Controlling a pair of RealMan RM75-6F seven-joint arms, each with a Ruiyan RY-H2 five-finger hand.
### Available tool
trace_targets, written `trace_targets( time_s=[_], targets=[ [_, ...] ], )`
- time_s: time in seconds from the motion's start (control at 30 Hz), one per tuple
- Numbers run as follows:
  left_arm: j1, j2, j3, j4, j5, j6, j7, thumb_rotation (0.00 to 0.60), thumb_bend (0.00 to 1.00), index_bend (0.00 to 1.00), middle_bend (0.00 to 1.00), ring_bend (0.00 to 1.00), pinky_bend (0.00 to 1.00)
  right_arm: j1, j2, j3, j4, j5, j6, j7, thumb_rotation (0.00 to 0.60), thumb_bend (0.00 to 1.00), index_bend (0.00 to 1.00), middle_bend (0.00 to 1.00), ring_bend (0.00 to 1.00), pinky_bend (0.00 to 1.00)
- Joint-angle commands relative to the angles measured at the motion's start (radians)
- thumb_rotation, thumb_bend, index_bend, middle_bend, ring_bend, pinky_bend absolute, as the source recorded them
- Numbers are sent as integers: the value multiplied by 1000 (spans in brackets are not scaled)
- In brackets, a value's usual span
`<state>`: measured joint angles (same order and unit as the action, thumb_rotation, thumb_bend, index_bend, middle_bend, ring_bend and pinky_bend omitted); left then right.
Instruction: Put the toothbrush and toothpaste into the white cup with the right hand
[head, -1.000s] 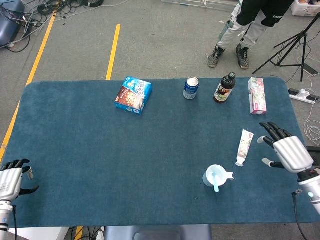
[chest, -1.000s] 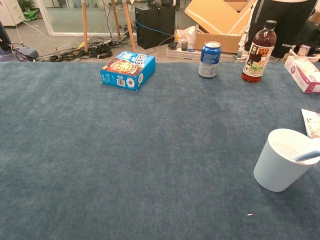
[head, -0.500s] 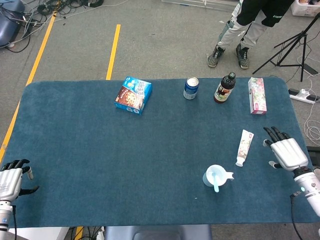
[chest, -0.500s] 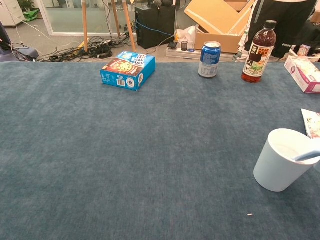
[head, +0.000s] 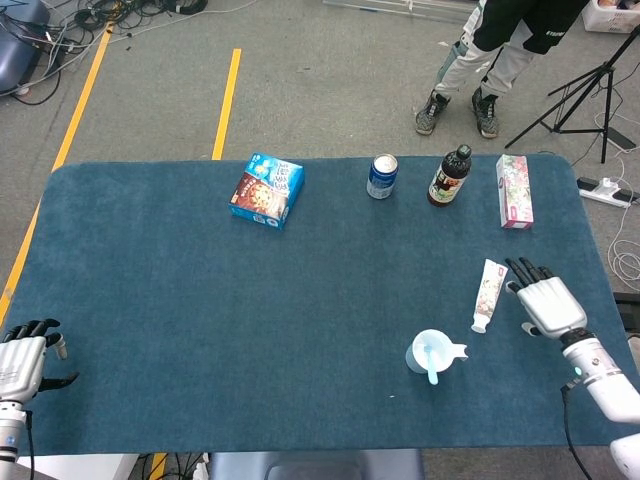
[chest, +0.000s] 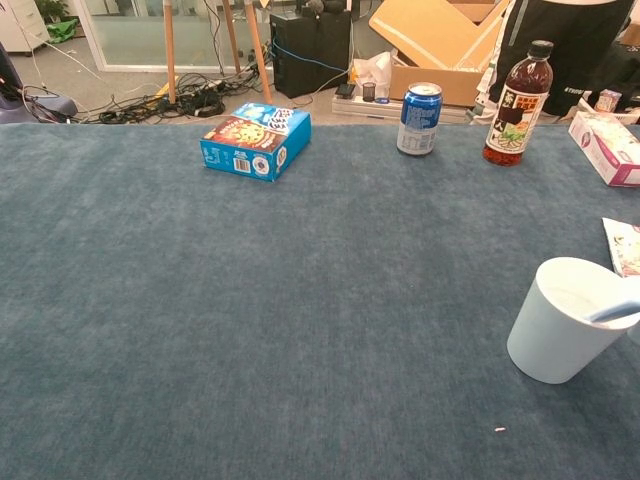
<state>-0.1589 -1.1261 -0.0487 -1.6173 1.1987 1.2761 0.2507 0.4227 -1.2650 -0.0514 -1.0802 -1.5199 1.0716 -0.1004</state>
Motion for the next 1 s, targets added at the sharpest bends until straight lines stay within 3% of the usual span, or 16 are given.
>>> trace_targets(
  time_s=[0.03, 0.23, 1.0],
  targets=[
    [0, 1, 0, -1, 1, 1, -2, 600, 0, 588, 251, 189, 198, 10, -17, 3, 16, -4, -15, -13, 600, 46, 290, 21, 3, 211],
    [1, 3, 0, -2, 3, 2, -6, 600, 0, 588, 251, 189, 198, 28, -57, 10, 47, -4, -43, -40, 600, 0, 143, 0, 0, 179],
    [4, 8, 1, -8, 11, 8, -15, 600, 0, 588, 251, 189, 199, 89, -186, 21, 160, -25, -100, -32, 600, 0, 142, 0, 0, 179]
  ],
)
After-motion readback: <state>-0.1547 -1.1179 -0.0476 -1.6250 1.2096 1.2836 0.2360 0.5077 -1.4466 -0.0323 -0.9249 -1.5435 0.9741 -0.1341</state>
